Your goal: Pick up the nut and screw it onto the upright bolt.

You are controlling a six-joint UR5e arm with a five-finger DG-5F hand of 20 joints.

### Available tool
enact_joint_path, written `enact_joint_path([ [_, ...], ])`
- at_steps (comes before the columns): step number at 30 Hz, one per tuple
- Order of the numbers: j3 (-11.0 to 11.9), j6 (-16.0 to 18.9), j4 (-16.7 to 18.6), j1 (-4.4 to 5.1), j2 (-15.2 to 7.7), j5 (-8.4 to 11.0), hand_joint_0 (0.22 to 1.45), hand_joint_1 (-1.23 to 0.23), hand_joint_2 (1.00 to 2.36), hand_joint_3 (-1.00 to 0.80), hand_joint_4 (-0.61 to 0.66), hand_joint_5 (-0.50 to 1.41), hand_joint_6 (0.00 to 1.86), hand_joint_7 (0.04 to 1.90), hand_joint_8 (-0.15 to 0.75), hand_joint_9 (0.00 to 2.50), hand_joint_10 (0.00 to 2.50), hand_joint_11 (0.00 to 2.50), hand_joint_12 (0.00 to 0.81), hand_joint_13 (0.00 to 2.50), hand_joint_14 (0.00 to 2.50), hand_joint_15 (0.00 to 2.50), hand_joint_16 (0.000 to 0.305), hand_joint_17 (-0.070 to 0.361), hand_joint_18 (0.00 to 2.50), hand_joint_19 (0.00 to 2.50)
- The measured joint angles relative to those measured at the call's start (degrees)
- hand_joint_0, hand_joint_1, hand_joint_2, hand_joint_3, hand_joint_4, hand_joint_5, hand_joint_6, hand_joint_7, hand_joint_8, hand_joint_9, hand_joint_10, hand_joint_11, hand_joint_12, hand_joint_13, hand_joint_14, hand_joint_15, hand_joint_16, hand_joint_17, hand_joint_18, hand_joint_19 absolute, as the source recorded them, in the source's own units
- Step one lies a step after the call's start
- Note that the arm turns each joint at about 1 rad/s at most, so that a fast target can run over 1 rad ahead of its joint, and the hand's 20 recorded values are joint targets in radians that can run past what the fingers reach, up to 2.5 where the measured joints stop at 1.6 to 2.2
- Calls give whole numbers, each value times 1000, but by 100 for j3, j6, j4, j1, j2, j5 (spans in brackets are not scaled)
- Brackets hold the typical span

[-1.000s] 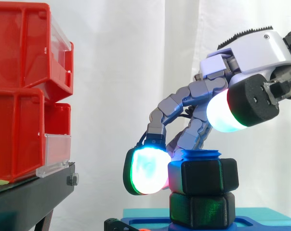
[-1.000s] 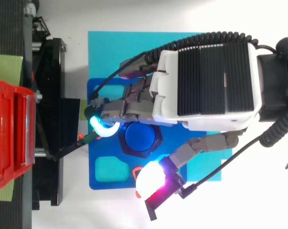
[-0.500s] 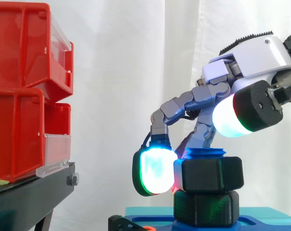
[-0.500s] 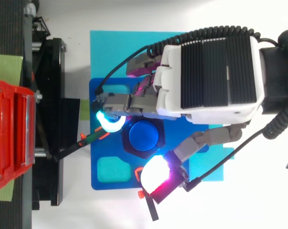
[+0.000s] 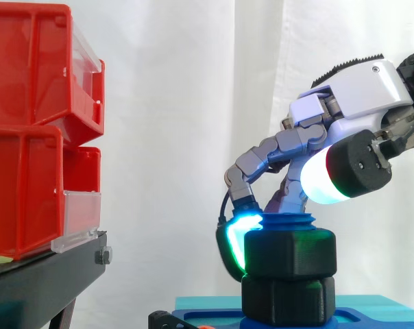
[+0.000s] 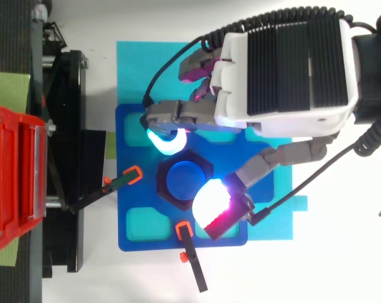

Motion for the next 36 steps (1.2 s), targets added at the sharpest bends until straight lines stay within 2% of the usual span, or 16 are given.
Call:
enact_joint_path([
  [3, 6, -7, -35, -39, 4, -32, 530, -376, 1000, -500, 56, 28, 621, 1406, 249, 1469, 0, 0, 129, 1170, 0, 5, 15, 33, 925, 174],
  [7, 39, -19, -118, -91, 7, -67, 532, -376, 1000, -500, 69, 29, 616, 1413, 253, 1492, 0, 0, 132, 1182, 0, 3, 14, 32, 931, 177],
  [10, 86, -43, -198, -128, 8, -89, 532, -375, 1000, -500, 107, 35, 510, 1590, 262, 1469, 1, 0, 139, 1166, 0, 9, 15, 34, 921, 187],
  [12, 132, -73, -260, -149, 8, -99, 526, -377, 1000, -500, 168, -18, 502, 1417, 284, 1422, 0, 37, 150, 1118, 0, 10, 17, 38, 885, 183],
  [15, 216, -116, -366, -172, 8, -109, 518, -383, 1000, -500, 203, -47, 503, 1239, 265, 1328, 0, 21, 162, 1085, 0, 0, 19, 42, 863, 179],
  [19, 320, -156, -470, -184, 8, -112, 510, -386, 1000, -500, 224, -72, 503, 1054, 241, 1227, 0, 0, 170, 1016, 0, 0, 20, 44, 807, 164],
  [21, 358, -174, -494, -185, 8, -113, 502, -388, 1000, -500, 212, -85, 503, 864, 230, 1127, 0, 0, 169, 950, 0, 0, 20, 45, 712, 134],
  [22, 386, -189, -507, -185, 7, -113, 501, -388, 1000, -500, 211, -86, 503, 848, 226, 1123, 0, 0, 167, 943, 0, 0, 20, 45, 709, 136],
  [23, 408, -202, -514, -185, 7, -113, 500, -389, 1000, -500, 202, -91, 502, 749, 221, 1066, 0, 0, 165, 919, 0, 0, 19, 44, 686, 115],
  [24, 428, -215, -520, -183, 7, -112, 500, -389, 1000, -500, 202, -91, 502, 749, 221, 1066, 0, 0, 165, 919, 0, 0, 19, 44, 686, 115],
  [25, 453, -231, -522, -176, 5, -107, 500, -390, 1000, -500, 210, -90, 501, 626, 200, 1034, 0, 0, 154, 868, 0, 0, 18, 41, 621, 75],
  [30, 496, -235, -474, -133, 3, -19, 498, -391, 1000, -500, 219, -88, 501, 585, 196, 1021, 0, 0, 148, 833, 0, 0, 17, 39, 560, 15],
  [36, 495, -100, -448, 9, 0, 298, 497, -389, 1000, -500, 221, -80, 501, 645, 202, 1010, 0, 0, 150, 826, 0, 0, 17, 38, 537, 10],
])
